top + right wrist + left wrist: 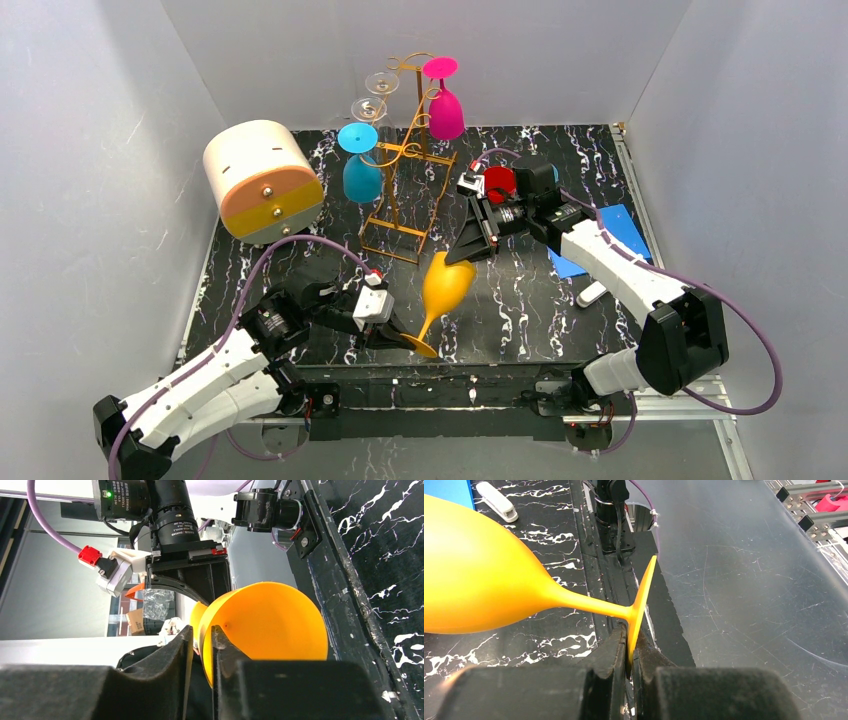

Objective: Take the wine glass off the wine glass rack
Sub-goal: Place the wine glass at the center of the board.

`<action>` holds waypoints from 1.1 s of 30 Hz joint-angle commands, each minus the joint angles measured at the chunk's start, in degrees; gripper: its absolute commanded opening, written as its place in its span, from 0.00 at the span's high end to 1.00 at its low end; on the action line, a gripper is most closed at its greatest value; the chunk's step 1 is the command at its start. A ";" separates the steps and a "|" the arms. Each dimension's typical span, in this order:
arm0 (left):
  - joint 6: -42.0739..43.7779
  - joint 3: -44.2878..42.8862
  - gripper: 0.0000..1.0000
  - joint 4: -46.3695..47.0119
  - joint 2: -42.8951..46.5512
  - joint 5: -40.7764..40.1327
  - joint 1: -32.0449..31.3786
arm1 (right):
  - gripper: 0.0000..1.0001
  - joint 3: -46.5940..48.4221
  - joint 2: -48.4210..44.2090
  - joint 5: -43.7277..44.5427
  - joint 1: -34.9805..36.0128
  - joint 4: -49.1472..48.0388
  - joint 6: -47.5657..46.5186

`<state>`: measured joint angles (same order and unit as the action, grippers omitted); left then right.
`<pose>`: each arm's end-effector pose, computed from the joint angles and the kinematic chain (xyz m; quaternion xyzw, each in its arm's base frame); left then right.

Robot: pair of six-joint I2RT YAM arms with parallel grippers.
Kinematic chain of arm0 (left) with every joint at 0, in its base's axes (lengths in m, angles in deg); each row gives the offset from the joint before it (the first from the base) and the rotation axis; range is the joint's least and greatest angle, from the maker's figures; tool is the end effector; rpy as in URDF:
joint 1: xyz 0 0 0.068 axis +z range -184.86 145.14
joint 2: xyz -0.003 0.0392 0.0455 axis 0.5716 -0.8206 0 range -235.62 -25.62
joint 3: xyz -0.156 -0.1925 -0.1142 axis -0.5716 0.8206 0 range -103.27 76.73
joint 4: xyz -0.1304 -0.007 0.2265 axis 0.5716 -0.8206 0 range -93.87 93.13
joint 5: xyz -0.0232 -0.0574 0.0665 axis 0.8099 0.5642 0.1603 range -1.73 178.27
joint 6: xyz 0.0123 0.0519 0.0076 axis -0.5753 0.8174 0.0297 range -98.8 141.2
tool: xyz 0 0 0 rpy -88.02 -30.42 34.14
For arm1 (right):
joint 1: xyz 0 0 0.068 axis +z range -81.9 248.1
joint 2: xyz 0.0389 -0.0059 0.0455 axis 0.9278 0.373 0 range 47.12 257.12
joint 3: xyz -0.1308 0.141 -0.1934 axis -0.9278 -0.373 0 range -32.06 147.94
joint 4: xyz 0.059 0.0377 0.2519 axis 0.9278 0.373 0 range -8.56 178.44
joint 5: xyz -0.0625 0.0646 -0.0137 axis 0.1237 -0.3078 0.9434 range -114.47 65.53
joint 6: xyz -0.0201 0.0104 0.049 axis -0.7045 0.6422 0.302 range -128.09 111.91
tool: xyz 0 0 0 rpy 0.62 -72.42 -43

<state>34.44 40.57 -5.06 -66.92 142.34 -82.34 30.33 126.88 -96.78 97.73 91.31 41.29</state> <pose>0.0891 -0.1397 0.3037 0.5964 0.4604 -0.5034 0.4230 0.2442 0.1780 0.3186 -0.1845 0.7318 0.6561 0.0040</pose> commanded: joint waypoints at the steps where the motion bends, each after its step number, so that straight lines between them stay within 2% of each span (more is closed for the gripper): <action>1: -0.16 -1.87 1.00 -0.52 -0.50 -2.50 0.09 | 0.69 1.71 -1.20 -4.95 0.38 -1.67 0.45; 2: -0.14 -1.98 1.00 -0.52 -0.51 -2.67 0.11 | 0.63 1.62 -1.27 -4.95 0.41 -1.65 0.33; 3: -0.14 -2.04 1.00 -0.58 -0.42 -3.07 0.11 | 0.62 1.55 -1.36 -4.75 0.40 -1.68 0.24; 10: -0.25 -1.90 1.00 -0.44 1.02 -4.84 0.11 | 0.66 1.17 -1.85 -4.60 0.39 -1.68 0.23; 14: -0.88 -1.89 1.00 1.43 1.82 -4.30 0.10 | 0.59 0.98 -2.01 -4.82 0.41 -1.38 -0.05; 24: -0.57 -1.44 1.00 1.78 1.14 -1.80 0.11 | 0.59 1.77 -2.45 -5.14 0.34 -0.10 0.20; 28: 0.19 -1.62 1.00 1.91 0.86 -2.34 0.10 | 0.65 2.19 -2.12 -6.90 0.35 1.33 -1.31; 33: 1.03 -2.49 1.00 1.78 -0.26 -2.72 0.11 | 0.79 6.50 -0.81 -8.76 0.38 12.80 -11.38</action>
<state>34.94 40.44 -3.51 -66.55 142.34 -82.63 32.32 126.58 -101.11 97.68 96.80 36.22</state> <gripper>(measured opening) 0.022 0.261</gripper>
